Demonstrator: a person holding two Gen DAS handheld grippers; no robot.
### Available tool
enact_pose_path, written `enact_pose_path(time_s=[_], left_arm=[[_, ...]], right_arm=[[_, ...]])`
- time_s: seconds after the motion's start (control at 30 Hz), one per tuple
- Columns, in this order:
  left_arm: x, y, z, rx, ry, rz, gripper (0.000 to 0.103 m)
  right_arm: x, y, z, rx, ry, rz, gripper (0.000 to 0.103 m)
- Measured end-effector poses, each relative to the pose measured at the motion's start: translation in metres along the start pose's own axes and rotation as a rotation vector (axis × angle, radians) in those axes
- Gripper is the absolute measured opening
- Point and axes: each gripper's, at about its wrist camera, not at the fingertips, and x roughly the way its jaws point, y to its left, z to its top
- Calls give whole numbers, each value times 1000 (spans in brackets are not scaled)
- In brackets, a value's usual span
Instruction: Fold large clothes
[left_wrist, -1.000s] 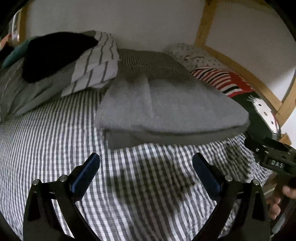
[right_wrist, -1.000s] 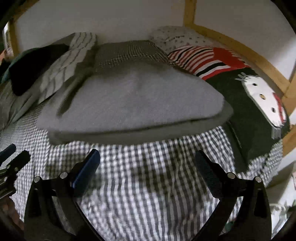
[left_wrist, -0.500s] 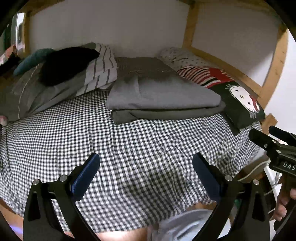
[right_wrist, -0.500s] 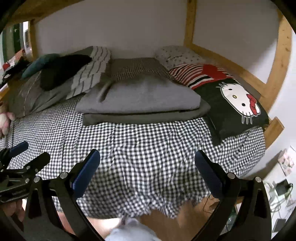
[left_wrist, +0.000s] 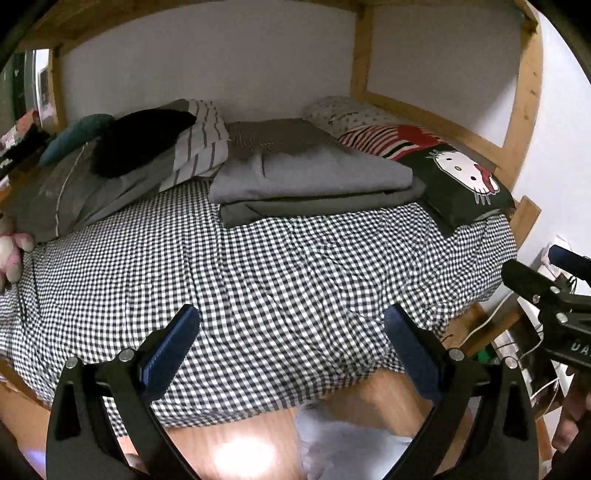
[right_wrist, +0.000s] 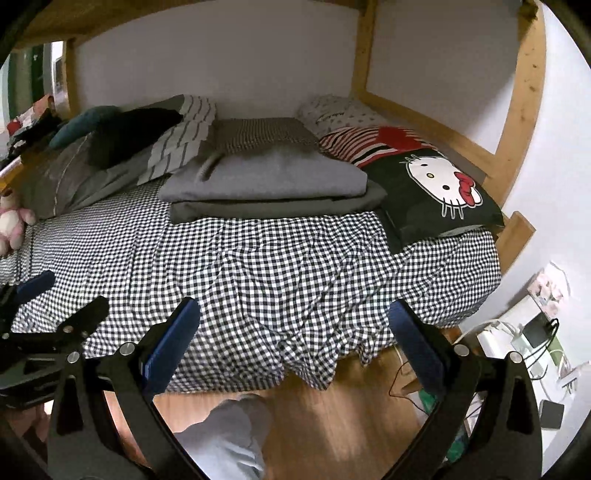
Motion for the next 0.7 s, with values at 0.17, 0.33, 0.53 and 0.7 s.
enact_pose_path(time_s=[0.17, 0.33, 0.53, 0.7], left_arm=[[-12, -9, -9, 5, -8, 15, 99], [-20, -13, -11, 20, -24, 82, 99], [-28, -15, -12, 30, -32, 78, 99], [-28, -15, -12, 24, -30, 81, 99]], right_arm=[[-14, -6, -10, -10, -8, 10, 100], [-20, -7, -15, -26, -17, 2, 100], [-24, -6, -19, -39, -20, 14, 100], [-26, -6, -17, -40, -26, 12, 100]])
